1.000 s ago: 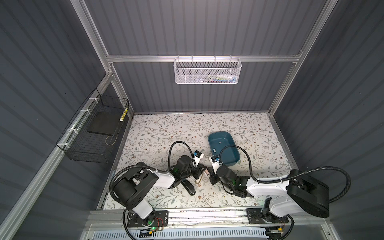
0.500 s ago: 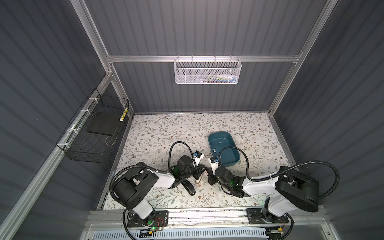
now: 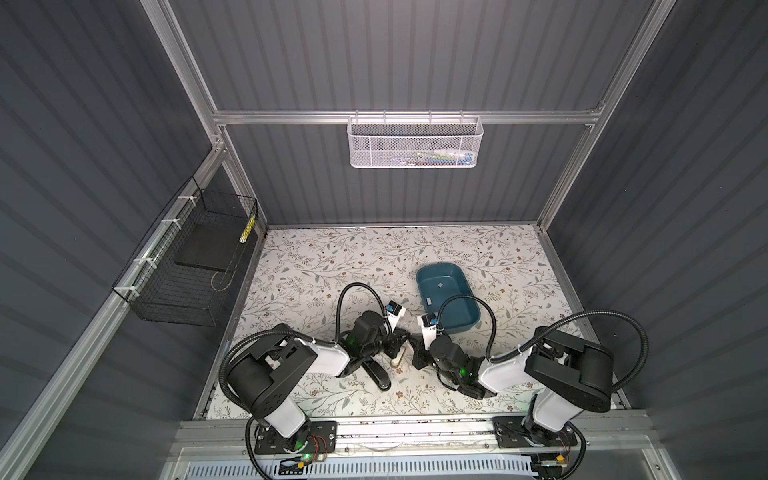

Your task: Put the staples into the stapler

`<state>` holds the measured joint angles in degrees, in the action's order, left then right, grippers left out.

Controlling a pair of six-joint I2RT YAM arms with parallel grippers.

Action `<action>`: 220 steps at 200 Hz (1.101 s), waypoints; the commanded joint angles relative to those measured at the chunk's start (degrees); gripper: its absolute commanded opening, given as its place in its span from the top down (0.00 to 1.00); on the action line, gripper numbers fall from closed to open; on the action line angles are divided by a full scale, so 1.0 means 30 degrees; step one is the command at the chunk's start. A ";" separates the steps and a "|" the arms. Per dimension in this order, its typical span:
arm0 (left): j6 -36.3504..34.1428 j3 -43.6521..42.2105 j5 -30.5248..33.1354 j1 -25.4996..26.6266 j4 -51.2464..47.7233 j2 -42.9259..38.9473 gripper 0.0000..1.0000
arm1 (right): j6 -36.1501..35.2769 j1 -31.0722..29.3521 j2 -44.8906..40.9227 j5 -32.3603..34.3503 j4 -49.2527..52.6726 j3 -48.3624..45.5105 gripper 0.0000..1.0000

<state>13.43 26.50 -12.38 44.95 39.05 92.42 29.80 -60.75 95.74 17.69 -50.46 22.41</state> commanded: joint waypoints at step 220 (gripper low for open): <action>0.4089 0.0516 1.1383 0.0310 -1.3889 -1.2943 0.09 | -0.1930 -0.0198 -0.4530 0.0274 1.1340 0.2004 0.44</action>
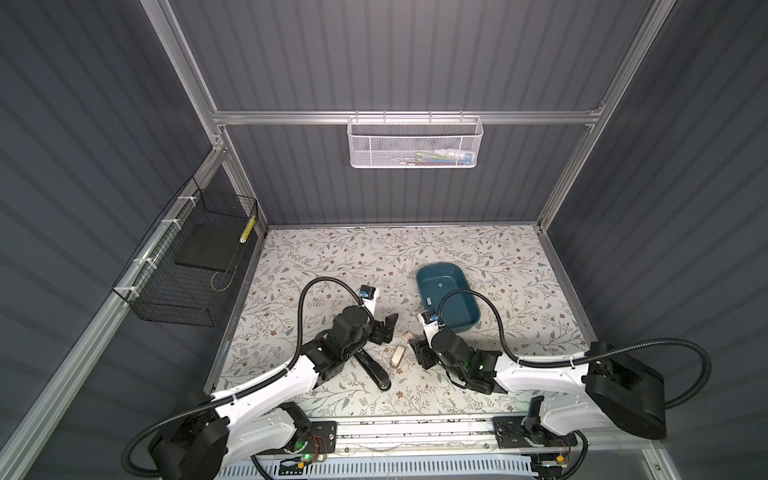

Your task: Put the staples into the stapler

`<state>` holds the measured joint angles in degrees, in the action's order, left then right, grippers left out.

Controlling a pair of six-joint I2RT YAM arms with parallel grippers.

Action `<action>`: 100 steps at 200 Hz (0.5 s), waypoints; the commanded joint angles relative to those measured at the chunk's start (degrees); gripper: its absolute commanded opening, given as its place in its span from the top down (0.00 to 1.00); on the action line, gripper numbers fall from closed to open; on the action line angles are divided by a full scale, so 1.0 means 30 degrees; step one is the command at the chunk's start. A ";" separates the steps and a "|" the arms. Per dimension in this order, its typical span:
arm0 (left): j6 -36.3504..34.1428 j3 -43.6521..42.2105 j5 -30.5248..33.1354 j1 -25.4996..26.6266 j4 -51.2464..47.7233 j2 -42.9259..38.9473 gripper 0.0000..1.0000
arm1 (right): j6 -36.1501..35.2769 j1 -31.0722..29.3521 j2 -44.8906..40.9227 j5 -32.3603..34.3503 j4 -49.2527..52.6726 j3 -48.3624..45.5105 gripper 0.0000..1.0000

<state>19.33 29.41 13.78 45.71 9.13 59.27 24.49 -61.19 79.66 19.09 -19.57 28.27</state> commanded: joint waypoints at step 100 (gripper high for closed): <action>0.6971 -0.0718 0.6292 0.0055 -1.1060 -0.5002 0.01 | 0.0135 -0.0014 0.4420 0.0335 0.0672 0.2090 0.52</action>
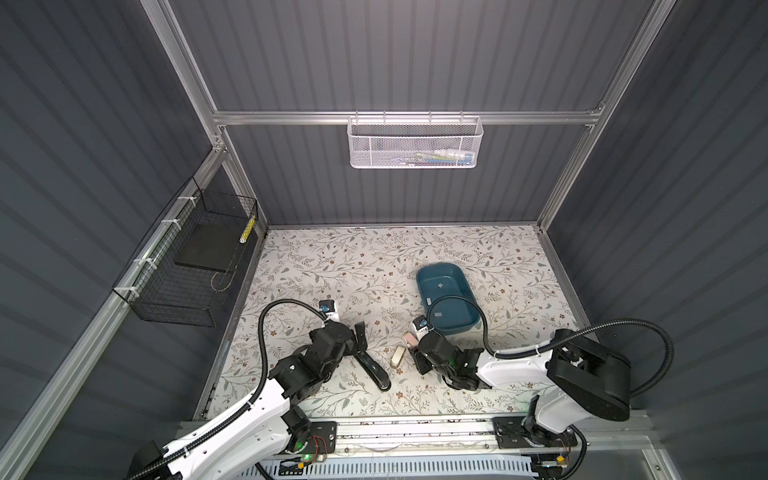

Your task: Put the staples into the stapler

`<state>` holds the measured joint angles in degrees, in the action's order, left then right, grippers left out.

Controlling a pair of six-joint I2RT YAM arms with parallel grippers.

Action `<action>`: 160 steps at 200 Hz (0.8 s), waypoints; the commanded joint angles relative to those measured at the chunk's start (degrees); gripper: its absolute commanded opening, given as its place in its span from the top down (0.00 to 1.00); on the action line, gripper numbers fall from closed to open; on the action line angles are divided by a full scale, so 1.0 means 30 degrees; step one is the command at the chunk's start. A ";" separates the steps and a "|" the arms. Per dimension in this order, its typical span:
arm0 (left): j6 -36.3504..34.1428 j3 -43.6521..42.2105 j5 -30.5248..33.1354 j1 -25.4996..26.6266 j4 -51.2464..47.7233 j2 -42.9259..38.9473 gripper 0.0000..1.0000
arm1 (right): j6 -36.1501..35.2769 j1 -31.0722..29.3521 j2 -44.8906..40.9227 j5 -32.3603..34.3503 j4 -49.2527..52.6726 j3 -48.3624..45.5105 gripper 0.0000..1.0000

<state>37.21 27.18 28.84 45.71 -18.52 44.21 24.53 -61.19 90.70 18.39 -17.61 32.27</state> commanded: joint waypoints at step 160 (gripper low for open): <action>-0.0211 0.1700 0.2933 0.0055 -0.1818 0.0728 0.01 | 0.2893 0.2379 0.4417 0.0546 0.1479 0.5156 0.53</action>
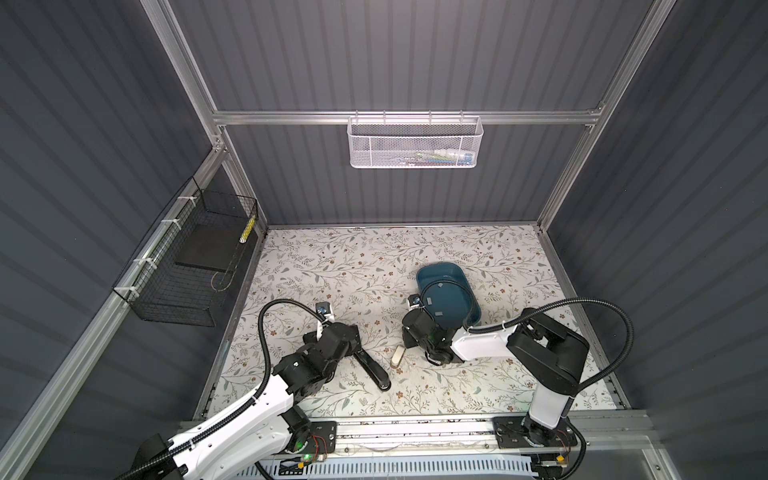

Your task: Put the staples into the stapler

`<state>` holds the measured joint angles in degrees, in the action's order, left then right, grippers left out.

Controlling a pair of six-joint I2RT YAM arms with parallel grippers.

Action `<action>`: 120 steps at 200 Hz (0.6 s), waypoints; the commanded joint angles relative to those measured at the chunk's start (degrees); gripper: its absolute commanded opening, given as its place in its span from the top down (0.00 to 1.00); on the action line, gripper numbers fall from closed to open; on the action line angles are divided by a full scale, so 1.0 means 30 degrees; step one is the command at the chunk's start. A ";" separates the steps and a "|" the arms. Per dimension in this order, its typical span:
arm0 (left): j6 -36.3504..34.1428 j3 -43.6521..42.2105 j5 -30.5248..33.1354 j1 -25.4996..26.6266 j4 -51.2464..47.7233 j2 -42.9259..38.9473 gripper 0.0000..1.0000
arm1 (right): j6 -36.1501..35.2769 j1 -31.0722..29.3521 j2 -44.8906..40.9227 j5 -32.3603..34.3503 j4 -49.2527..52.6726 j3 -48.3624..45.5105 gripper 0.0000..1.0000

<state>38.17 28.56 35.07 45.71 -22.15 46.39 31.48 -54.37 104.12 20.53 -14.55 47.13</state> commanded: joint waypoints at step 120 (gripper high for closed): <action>-1.0490 -0.2948 0.7335 -0.0084 0.8951 -0.5612 0.01 | -0.0078 0.0320 -1.2980 0.3993 0.8708 0.1635 0.01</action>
<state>18.46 23.77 46.24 45.71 -7.99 30.65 32.10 -56.71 71.77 23.49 -3.29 45.04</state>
